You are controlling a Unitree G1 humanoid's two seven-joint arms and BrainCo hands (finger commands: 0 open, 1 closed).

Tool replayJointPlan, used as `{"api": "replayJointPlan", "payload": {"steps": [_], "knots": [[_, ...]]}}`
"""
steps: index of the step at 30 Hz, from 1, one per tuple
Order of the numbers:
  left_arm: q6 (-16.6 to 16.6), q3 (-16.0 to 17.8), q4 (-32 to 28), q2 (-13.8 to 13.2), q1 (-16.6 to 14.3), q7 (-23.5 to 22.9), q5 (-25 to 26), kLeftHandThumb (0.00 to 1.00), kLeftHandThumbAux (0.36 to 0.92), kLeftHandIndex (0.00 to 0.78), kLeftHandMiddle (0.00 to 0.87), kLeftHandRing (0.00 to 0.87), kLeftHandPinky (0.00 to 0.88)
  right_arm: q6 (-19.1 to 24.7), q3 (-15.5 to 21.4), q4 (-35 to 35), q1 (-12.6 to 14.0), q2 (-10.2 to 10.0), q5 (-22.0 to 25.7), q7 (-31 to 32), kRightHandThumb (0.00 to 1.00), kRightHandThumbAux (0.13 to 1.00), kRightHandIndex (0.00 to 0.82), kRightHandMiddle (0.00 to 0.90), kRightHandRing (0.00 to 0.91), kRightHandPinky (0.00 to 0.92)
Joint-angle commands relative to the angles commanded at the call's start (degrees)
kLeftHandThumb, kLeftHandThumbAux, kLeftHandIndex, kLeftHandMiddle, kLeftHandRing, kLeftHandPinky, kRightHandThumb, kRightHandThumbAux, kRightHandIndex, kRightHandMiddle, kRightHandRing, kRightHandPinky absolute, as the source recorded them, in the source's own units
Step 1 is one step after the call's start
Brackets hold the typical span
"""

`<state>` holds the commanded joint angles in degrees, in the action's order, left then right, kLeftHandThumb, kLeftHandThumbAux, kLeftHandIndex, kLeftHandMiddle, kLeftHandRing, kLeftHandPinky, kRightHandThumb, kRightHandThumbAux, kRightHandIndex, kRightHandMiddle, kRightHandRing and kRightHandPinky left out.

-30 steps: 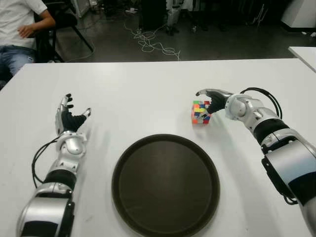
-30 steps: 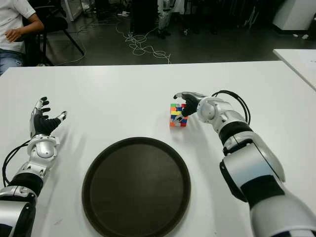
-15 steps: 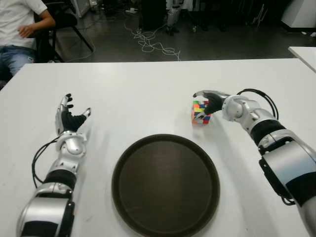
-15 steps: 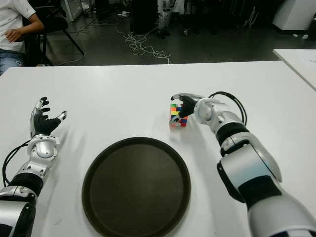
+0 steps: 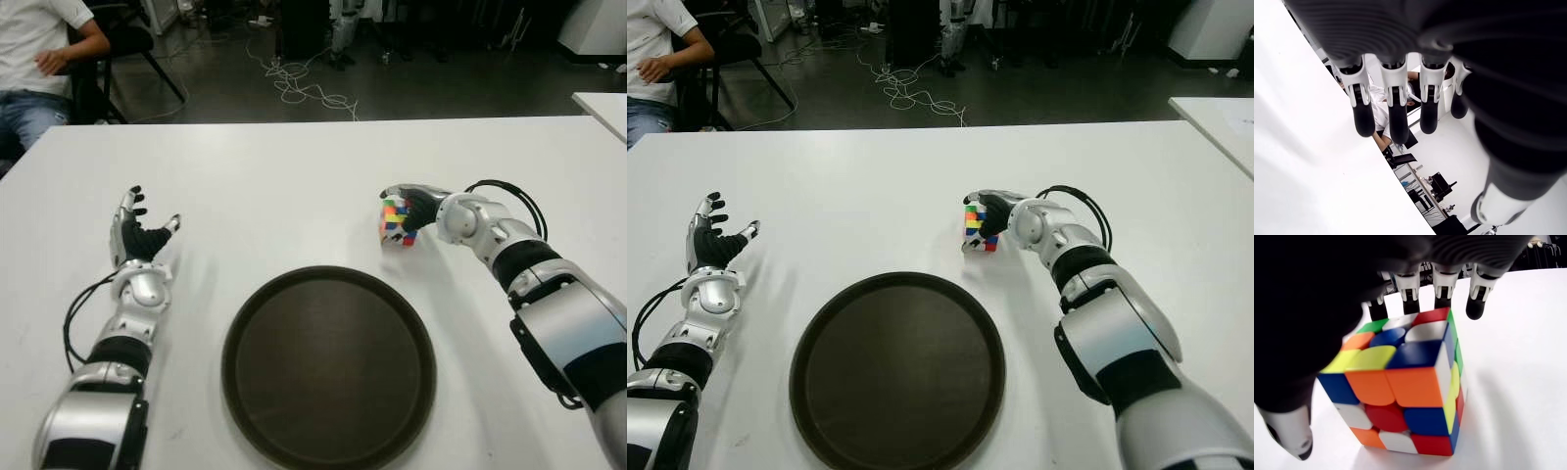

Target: Pick up the Rubik's Cube and put it in the plate

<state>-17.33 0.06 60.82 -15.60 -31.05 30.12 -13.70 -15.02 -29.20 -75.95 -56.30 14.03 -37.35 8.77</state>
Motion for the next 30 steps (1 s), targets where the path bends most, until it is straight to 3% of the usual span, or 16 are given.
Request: {"api": "replayJointPlan", "payload": {"steps": [30], "knots": [[0.18,-0.20,-0.18,-0.30,0.08,0.12,-0.42,0.235,0.770,0.111,0.177,0.180,0.212,0.35,0.25,0.33,0.38,0.52,0.27,0.72,0.000,0.683,0.000,0.001,0.000,0.000]]}}
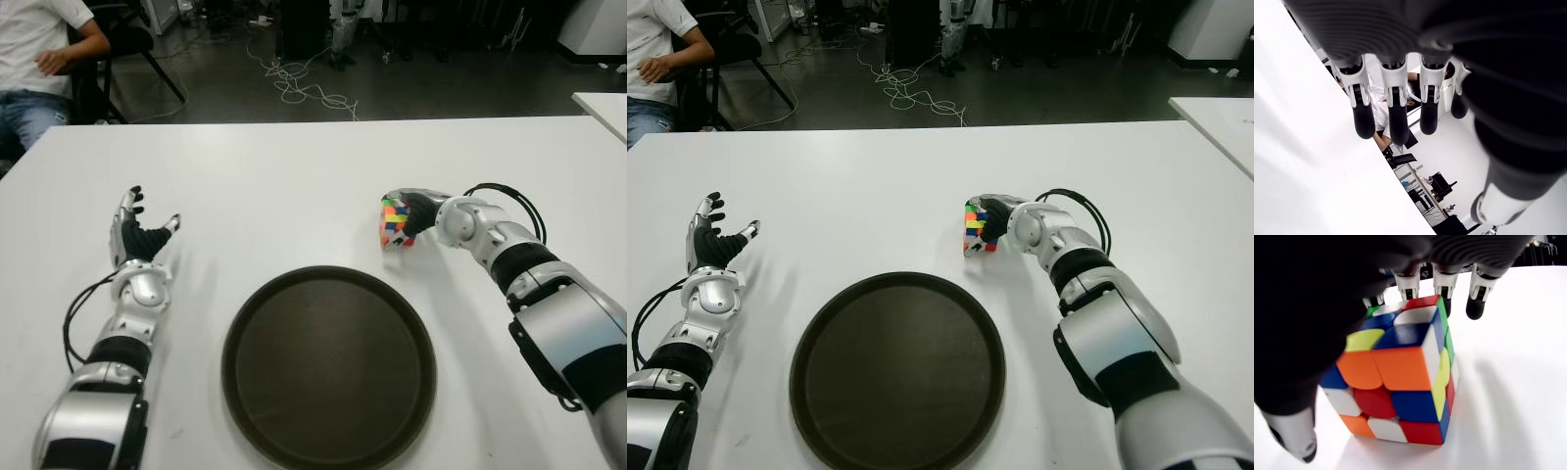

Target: Pick up the Rubik's Cube and put it in the plate

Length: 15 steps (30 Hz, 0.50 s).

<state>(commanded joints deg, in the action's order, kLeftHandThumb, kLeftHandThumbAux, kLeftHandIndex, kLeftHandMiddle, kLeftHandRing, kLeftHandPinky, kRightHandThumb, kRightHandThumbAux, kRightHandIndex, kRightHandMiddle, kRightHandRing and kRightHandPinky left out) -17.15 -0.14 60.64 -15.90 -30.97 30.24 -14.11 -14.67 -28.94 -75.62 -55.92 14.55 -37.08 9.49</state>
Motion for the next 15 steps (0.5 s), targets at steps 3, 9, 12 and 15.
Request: {"api": "replayJointPlan", "payload": {"steps": [3,9,12,15], "knots": [[-0.25,0.01,-0.02,-0.04,0.08,-0.07,0.02,0.245,0.771,0.112,0.177,0.184,0.220,0.17,0.69,-0.01,0.26,0.03,0.62,-0.30,0.000,0.680,0.000,0.002,0.000,0.000],[-0.25,0.03,0.14,-0.14,0.08,-0.15,0.04,0.236,0.759,0.108,0.170,0.176,0.202,1.17,0.83,-0.26,0.31,-0.08,0.67,-0.29,0.000,0.677,0.000,0.010,0.004,0.000],[-0.24,0.03,0.14,-0.13,0.05,-0.07,0.03,0.241,0.763,0.111,0.173,0.177,0.200,1.87,0.32,-0.31,0.17,-0.05,0.22,-0.14,0.000,0.668,0.000,0.006,0.002,0.000],[-0.18,-0.01,0.15,-0.16,0.02,-0.12,-0.02,0.244,0.766,0.113,0.177,0.182,0.207,2.23,-0.16,-0.37,0.21,0.03,-0.23,-0.35,0.000,0.663,0.000,0.004,0.003,0.000]]}}
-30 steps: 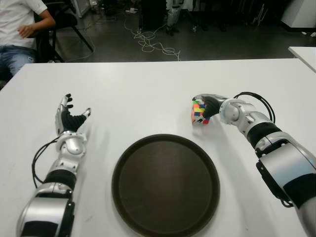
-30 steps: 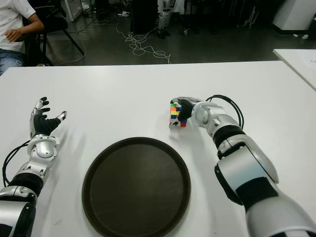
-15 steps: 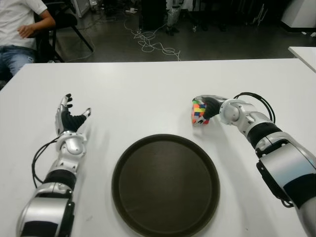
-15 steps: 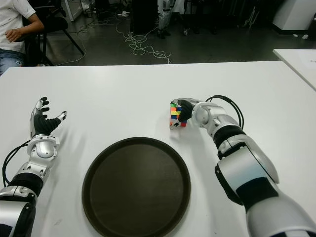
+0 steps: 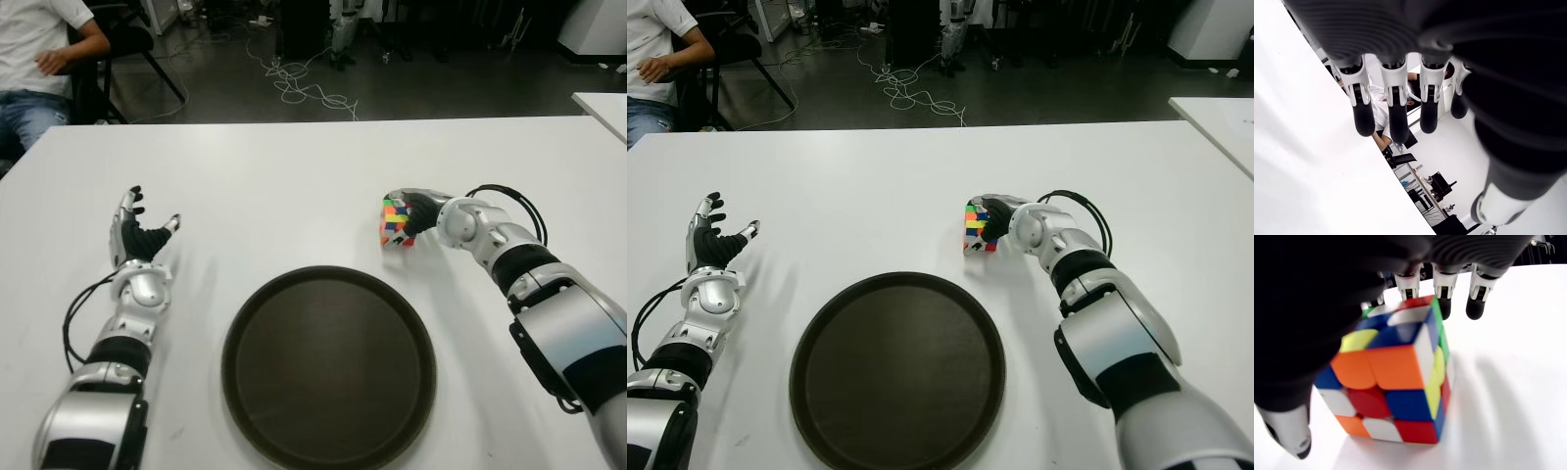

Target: Pick up the Rubik's Cube and put it in the plate

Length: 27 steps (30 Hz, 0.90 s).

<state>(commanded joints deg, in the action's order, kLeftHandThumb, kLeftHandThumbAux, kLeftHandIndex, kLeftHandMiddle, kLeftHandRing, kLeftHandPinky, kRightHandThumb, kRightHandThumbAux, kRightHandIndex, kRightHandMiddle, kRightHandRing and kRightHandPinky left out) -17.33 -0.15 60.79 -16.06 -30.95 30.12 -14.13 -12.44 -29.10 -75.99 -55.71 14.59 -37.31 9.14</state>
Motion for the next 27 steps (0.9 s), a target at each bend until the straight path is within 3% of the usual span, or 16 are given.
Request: {"api": "replayJointPlan", "payload": {"steps": [22,27], "knots": [[0.38,0.05,0.14,-0.16,0.02,-0.08,0.00,0.251,0.754,0.111,0.172,0.178,0.211,-0.94,0.95,-0.28,0.98,-0.06,0.88,-0.59,0.000,0.691,0.000,0.020,0.020,0.000],[0.64,-0.02,0.10,-0.23,-0.02,-0.30,-0.05,0.240,0.751,0.104,0.163,0.162,0.173,-1.01,1.33,-0.31,1.36,-0.01,1.24,-0.64,0.000,0.688,0.000,0.011,0.014,0.000]]}}
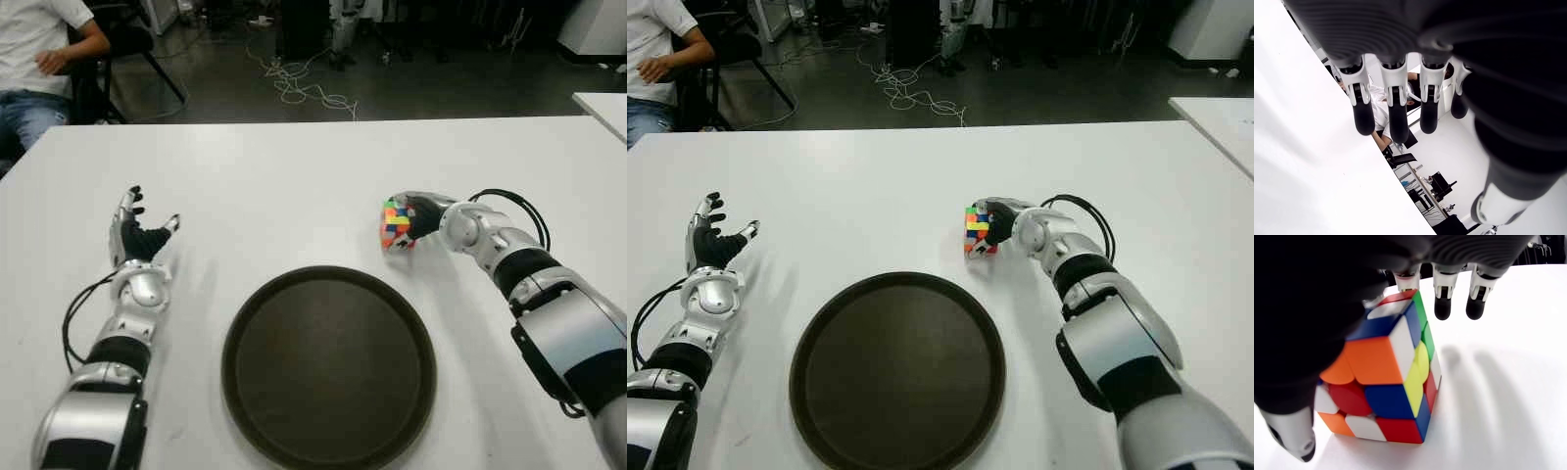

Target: Pick up the Rubik's Cube and put it in the plate

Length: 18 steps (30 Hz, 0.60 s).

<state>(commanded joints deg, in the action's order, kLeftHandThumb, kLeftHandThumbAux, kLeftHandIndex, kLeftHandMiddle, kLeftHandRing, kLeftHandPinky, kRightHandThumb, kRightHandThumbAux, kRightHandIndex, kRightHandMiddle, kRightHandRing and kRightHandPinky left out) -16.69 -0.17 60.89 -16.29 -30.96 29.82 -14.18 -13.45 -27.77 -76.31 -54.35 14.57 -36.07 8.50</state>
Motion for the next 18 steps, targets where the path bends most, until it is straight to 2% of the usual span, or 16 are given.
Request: {"api": "replayJointPlan", "payload": {"steps": [3,9,18], "knots": [[0.05,-0.01,-0.11,-0.03,0.04,-0.14,0.02,0.222,0.748,0.102,0.161,0.155,0.162,-0.03,-0.06,0.00,0.14,0.03,0.02,-0.20,0.000,0.686,0.000,0.010,0.012,0.000],[-0.15,0.09,-0.27,0.04,0.10,-0.16,0.13,0.227,0.753,0.108,0.177,0.183,0.215,0.95,-0.37,-0.08,0.16,-0.16,-0.32,-0.56,0.000,0.673,0.000,0.015,0.018,0.000],[0.11,-0.01,-0.08,0.03,0.01,0.16,-0.07,0.219,0.752,0.107,0.179,0.186,0.213,2.47,-0.96,-0.19,0.13,-0.51,-0.88,-0.48,0.000,0.690,0.000,0.015,0.016,0.000]]}}
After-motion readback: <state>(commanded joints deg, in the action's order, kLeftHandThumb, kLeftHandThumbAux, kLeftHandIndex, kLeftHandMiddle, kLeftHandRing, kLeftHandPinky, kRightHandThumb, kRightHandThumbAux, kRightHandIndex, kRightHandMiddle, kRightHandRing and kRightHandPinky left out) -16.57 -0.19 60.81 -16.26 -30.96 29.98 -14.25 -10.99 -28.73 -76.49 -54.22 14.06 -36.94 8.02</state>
